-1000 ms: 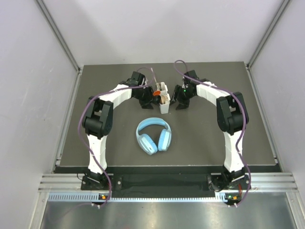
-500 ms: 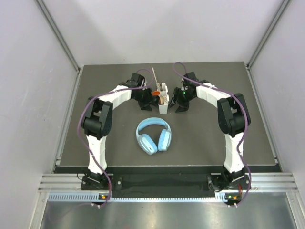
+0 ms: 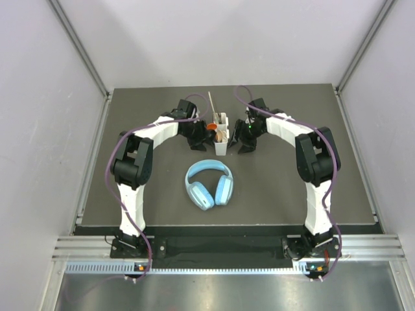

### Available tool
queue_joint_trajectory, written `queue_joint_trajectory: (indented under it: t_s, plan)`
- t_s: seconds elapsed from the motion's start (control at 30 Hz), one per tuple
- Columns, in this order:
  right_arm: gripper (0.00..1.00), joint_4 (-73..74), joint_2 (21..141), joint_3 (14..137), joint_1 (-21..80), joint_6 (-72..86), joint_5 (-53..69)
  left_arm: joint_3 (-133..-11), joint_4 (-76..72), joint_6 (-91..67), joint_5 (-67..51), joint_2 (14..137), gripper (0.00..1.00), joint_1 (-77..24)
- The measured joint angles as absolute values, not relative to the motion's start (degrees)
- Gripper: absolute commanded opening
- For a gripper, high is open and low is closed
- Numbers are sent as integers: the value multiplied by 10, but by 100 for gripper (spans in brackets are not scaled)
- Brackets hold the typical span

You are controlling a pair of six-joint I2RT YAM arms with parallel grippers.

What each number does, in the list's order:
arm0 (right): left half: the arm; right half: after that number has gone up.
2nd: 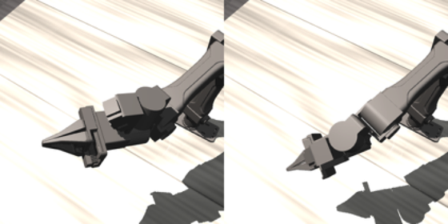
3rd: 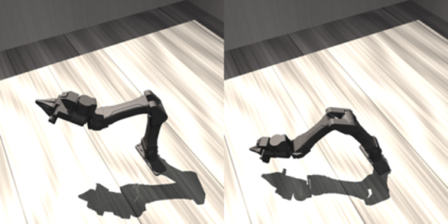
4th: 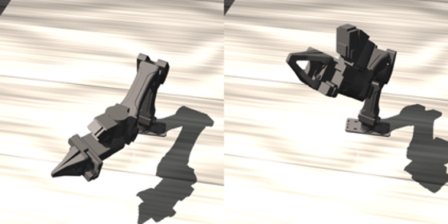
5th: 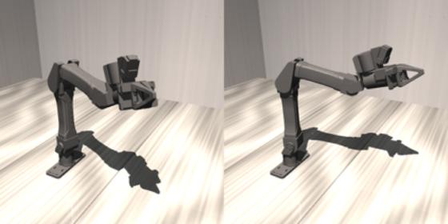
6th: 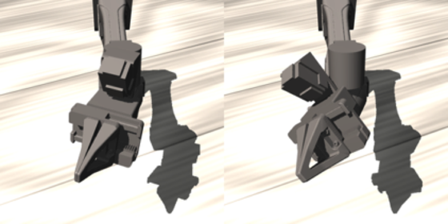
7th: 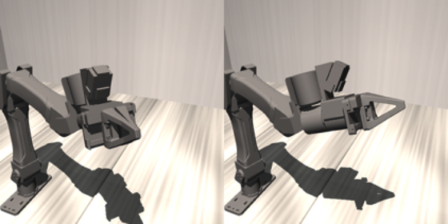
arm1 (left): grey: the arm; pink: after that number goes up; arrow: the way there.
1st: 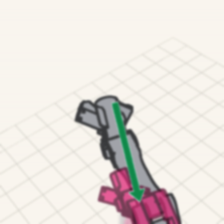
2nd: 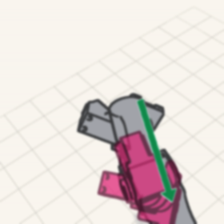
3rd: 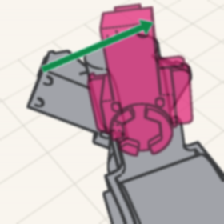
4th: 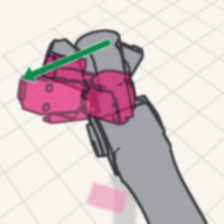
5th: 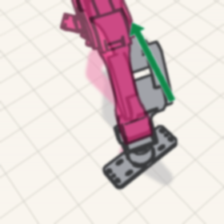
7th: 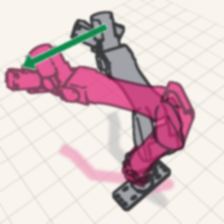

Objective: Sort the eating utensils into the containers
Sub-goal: Reset both arms

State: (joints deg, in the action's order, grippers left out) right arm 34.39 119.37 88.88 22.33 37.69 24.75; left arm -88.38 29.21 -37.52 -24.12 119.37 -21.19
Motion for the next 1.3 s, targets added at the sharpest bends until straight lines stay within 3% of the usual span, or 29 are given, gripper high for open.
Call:
queue_joint_trajectory:
  t_s: [0.47, 0.73, 1.3]
  plan:
    - [59, 398, 1193, 941, 187, 352, 236, -885, 303, -373, -214, 1177, 53, -195]
    - [60, 448, 1188, 1011, 112, 285, 180, -924, 367, -343, -117, 1130, 53, -125]
    - [61, 491, 1131, 994, 110, 174, 84, -929, 415, -349, -102, 1110, 53, -114]
